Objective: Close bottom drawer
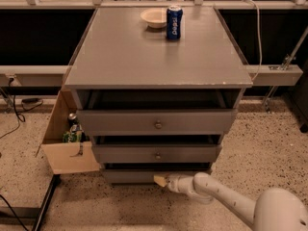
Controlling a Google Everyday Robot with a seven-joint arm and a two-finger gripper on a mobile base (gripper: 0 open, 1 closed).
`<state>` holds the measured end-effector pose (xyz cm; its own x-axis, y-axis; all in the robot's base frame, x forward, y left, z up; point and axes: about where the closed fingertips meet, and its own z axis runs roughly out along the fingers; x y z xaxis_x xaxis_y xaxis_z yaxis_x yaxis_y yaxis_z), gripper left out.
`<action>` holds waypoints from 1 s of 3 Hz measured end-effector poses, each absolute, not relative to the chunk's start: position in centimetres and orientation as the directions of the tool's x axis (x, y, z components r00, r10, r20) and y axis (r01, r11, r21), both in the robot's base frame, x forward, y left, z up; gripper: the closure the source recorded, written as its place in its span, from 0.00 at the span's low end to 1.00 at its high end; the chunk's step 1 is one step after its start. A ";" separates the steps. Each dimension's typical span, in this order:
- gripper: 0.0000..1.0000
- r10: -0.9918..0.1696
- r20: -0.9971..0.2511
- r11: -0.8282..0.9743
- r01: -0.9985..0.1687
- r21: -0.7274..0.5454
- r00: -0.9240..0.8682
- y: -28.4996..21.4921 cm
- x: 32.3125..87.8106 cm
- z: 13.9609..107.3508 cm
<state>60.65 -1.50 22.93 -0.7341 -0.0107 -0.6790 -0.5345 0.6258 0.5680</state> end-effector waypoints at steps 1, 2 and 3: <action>1.00 -0.011 -0.679 0.626 -0.534 0.568 -0.734 -1.5 60.6 22.9; 1.00 -0.037 -0.671 0.632 -0.538 0.558 -0.740 -2.7 60.5 23.1; 1.00 -0.077 -0.644 0.624 -0.540 0.564 -0.761 -5.6 60.4 23.3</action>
Offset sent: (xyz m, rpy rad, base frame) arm -0.0044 -0.0377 0.0036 -0.0681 0.0241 0.0318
